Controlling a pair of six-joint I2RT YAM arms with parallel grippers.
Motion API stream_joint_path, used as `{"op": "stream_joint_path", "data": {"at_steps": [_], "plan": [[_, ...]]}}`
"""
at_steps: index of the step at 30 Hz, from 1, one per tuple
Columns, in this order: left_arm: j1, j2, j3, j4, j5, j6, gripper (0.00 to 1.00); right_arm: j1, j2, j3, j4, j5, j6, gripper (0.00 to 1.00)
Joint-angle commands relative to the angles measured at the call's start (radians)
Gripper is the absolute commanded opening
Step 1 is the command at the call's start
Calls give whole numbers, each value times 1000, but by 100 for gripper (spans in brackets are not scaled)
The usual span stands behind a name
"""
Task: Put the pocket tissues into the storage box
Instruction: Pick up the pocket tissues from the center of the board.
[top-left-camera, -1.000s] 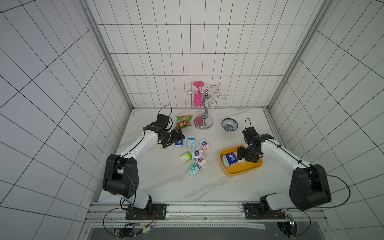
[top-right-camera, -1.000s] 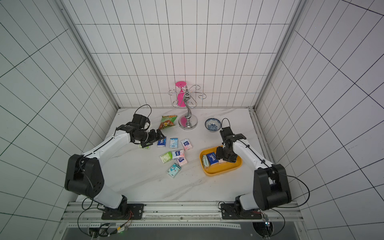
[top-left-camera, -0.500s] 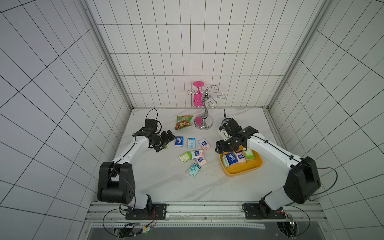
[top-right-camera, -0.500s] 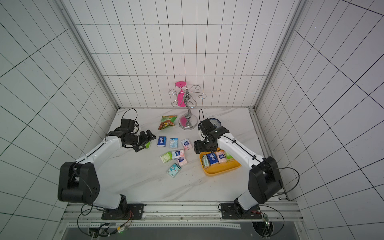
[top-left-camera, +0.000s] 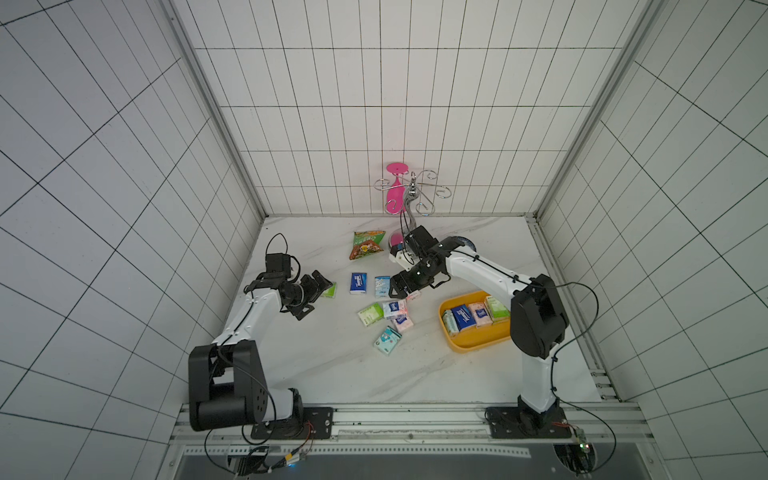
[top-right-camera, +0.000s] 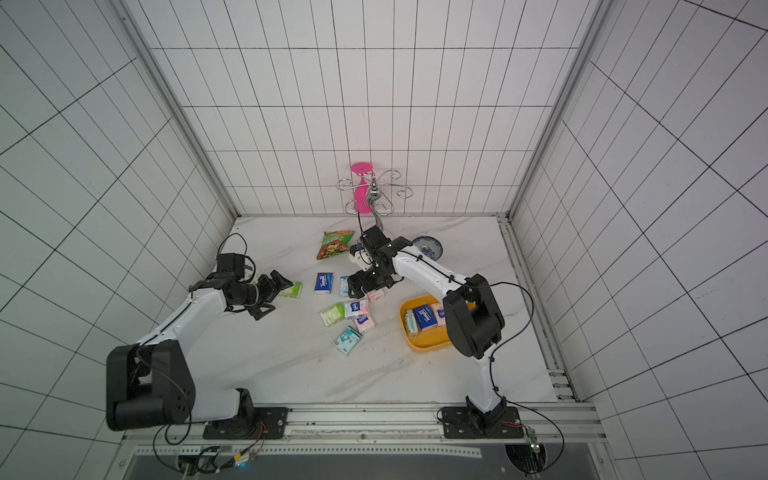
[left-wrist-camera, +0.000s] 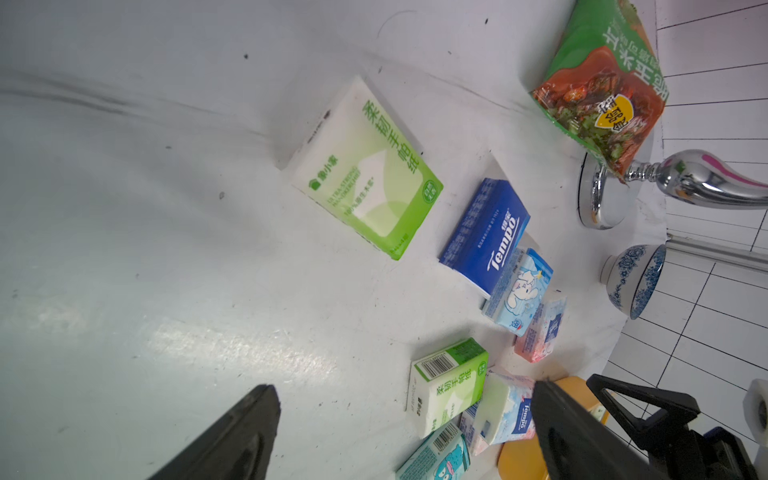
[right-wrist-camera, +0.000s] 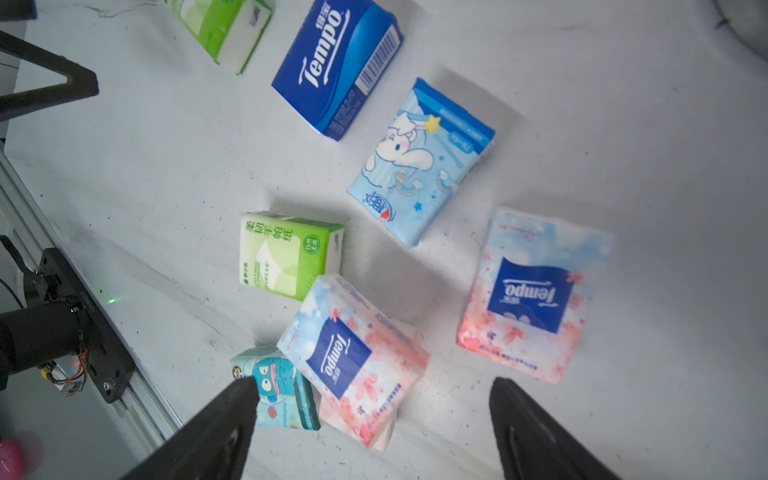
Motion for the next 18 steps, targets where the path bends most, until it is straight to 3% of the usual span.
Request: {"op": "stream_joint_path", "data": {"at_steps": [1,6,18], "plan": [[5,-28,5,16,15,9,98,26,64,103,-61,-36,-46,91],[6,-22,10,22,26,7,98,56,140,179,-140,-29,-89,91],[5,3,27,25,46,5,98,89,128,95,-219,36,-147,91]]}}
